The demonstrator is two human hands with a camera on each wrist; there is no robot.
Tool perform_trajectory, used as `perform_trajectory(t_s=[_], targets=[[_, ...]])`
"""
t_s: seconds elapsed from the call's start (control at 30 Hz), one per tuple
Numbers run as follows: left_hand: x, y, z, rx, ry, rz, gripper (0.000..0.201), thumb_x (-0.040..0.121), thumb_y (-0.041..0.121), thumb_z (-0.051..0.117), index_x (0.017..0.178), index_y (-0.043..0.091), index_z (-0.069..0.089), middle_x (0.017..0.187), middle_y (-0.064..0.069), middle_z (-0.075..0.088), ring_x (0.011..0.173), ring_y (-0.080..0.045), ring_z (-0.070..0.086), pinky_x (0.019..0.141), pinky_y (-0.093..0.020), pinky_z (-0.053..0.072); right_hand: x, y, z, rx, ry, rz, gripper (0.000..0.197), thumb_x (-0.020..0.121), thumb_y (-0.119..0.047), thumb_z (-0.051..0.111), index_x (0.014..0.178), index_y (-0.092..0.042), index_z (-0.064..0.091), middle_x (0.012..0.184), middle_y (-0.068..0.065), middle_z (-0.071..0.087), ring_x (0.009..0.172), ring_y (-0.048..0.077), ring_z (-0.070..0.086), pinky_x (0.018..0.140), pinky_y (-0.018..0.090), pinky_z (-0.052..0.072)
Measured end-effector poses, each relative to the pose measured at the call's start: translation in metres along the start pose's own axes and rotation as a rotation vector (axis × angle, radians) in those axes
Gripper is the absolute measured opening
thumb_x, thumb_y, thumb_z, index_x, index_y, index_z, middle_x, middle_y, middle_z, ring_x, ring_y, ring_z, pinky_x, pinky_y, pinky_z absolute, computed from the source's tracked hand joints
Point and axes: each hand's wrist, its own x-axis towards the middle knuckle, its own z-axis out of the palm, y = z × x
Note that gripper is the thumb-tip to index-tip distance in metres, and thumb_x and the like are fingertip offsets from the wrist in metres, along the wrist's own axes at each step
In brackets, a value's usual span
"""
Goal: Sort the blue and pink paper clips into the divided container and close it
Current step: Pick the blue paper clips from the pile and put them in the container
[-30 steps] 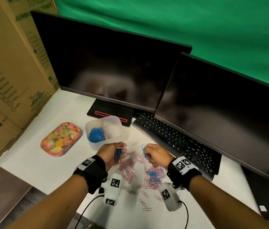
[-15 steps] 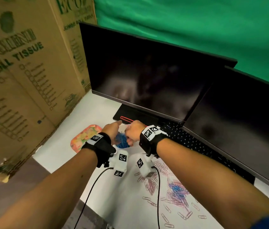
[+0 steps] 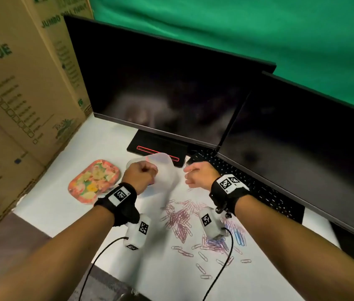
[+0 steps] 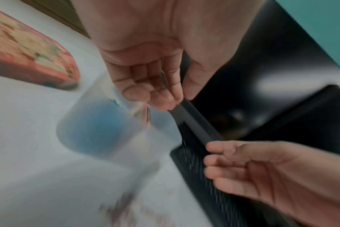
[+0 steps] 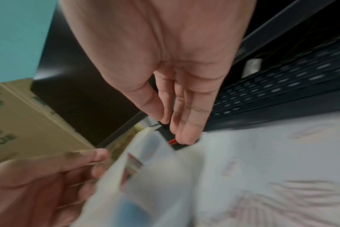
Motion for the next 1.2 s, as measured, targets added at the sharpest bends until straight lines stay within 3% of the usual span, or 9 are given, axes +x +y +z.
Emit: perform_trajectory(t_s=[0.1,0.17,0.27,0.37,0.5,0.6,0.77,1.07,1.2], targets=[[-0.015,-0.015,0.037,0.251,-0.150,0.109,0.023,0.080,0.008,0.064,0.064,0.024,0.062,0.066,0.008,0.062,0.068,-0.017,0.058,0.069,-0.022,0.048,-0.020,0.051,-0.029,-0.172,0.055,0.080,0.021,0.085,0.000,0.053,0.081,-0.017,0.065,0.076,0.008,0.064,0.062,0.020,0.061,0.058,0.028,0.052],[-0.028,-0.021,0.064,0.417,-0.240,0.158,0.019,0.080,0.008,0.063,0.071,0.024,0.064,0.069,0.009,0.063,0.068,-0.012,0.059,0.066,-0.016,0.046,-0.032,0.085,-0.042,-0.314,0.111,0.105,0.026,0.082,-0.006,0.054,0.072,-0.025,0.068,0.072,-0.001,0.066,0.071,0.024,0.064,0.068,0.032,0.055],[-0.044,-0.032,0.101,0.597,-0.393,0.220,0.020,0.080,0.008,0.056,0.081,0.025,0.068,0.080,0.006,0.068,0.077,-0.016,0.063,0.074,-0.022,0.052,-0.053,0.124,-0.049,-0.546,0.122,0.136,0.026,0.086,-0.011,0.047,0.084,-0.013,0.073,0.088,0.002,0.071,0.088,0.026,0.066,0.074,0.027,0.056],[-0.053,-0.039,0.130,0.728,-0.487,0.245,0.021,0.082,0.012,0.054,0.084,0.027,0.067,0.086,0.007,0.067,0.084,-0.018,0.064,0.077,-0.027,0.054,-0.069,0.151,-0.051,-0.570,0.109,0.143,0.022,0.085,-0.013,0.049,0.088,-0.020,0.070,0.100,0.001,0.070,0.096,0.022,0.064,0.072,0.016,0.046],[-0.060,-0.053,0.161,0.911,-0.504,0.321,0.030,0.088,0.017,0.057,0.115,0.030,0.064,0.119,0.002,0.057,0.104,-0.023,0.061,0.091,-0.031,0.051,-0.085,0.178,-0.046,-0.670,0.045,0.014,0.036,0.085,-0.023,0.059,0.121,-0.030,0.058,0.118,0.000,0.061,0.108,0.021,0.060,0.092,0.027,0.049],[-0.061,-0.063,0.169,0.995,-0.499,0.361,0.039,0.090,0.021,0.055,0.128,0.034,0.056,0.123,-0.001,0.051,0.106,-0.026,0.060,0.091,-0.033,0.050,-0.092,0.186,-0.032,-0.670,-0.001,-0.039,0.045,0.089,-0.028,0.058,0.132,-0.037,0.048,0.129,0.000,0.050,0.117,0.021,0.053,0.099,0.032,0.046],[-0.059,-0.063,0.164,1.040,-0.401,0.379,0.015,0.088,0.024,0.052,0.096,0.030,0.063,0.109,0.001,0.058,0.093,-0.023,0.062,0.076,-0.030,0.050,-0.093,0.199,-0.025,-0.660,0.028,-0.121,0.031,0.090,-0.020,0.055,0.119,-0.030,0.056,0.121,-0.002,0.049,0.112,0.023,0.054,0.095,0.030,0.047],[-0.055,-0.070,0.149,0.772,-0.324,0.142,0.018,0.084,0.020,0.058,0.070,0.030,0.059,0.081,0.004,0.067,0.079,-0.019,0.063,0.068,-0.021,0.048,-0.097,0.215,-0.045,-0.678,0.037,-0.206,0.020,0.089,-0.015,0.050,0.101,-0.018,0.067,0.111,0.003,0.056,0.106,0.021,0.054,0.091,0.028,0.046],[-0.057,-0.067,0.148,0.700,-0.293,0.090,0.013,0.084,0.020,0.060,0.077,0.023,0.070,0.083,0.000,0.072,0.076,-0.017,0.064,0.066,-0.019,0.045,-0.090,0.201,-0.039,-0.644,0.062,-0.186,0.021,0.090,-0.021,0.051,0.107,-0.022,0.063,0.111,0.000,0.058,0.104,0.022,0.057,0.085,0.026,0.046]])
